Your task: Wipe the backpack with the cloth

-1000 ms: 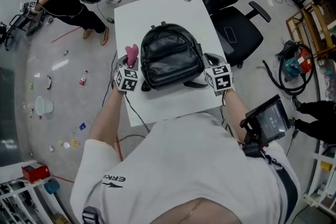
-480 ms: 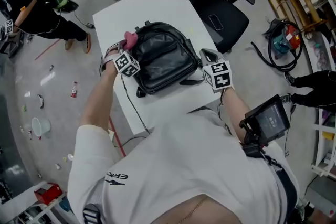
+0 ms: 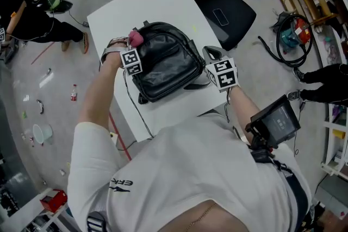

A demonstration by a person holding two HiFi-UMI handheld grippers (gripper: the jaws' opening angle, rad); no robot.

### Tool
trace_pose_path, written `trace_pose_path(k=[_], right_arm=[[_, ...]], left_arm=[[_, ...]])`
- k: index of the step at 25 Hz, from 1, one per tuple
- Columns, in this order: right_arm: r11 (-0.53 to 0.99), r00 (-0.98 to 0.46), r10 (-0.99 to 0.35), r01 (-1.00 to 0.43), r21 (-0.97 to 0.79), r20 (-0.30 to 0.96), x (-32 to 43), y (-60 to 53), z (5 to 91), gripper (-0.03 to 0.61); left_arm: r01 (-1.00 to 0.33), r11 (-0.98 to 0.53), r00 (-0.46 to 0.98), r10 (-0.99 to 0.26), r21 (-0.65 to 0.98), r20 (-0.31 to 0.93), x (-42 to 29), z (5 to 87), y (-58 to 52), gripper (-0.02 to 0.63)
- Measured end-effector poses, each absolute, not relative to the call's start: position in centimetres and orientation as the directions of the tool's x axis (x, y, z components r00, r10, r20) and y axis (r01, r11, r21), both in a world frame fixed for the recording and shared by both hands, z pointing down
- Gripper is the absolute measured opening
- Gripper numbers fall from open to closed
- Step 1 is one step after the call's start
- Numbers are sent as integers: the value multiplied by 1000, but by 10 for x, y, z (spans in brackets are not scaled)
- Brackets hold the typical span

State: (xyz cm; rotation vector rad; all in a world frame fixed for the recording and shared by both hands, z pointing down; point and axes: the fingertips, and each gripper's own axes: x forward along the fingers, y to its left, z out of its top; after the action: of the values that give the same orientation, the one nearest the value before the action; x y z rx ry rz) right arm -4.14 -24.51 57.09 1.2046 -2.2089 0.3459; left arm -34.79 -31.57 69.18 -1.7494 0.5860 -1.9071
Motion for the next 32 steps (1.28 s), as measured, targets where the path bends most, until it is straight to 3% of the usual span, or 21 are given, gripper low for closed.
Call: trace_pose_path(k=[9, 13, 32], right_arm=[[590, -438, -654, -805, 55, 617, -56, -259, 576, 5], [598, -452, -656, -800, 50, 604, -60, -258, 572, 5], [666, -531, -619, -745, 29, 578, -77, -241, 570, 5]], left_arm=[[147, -794, -83, -604, -589, 793, -353, 690, -298, 91], [126, -793, -93, -608, -596, 788, -362, 683, -279, 92], [-351, -796, -59, -508, -494, 859, -369, 697, -144, 92]])
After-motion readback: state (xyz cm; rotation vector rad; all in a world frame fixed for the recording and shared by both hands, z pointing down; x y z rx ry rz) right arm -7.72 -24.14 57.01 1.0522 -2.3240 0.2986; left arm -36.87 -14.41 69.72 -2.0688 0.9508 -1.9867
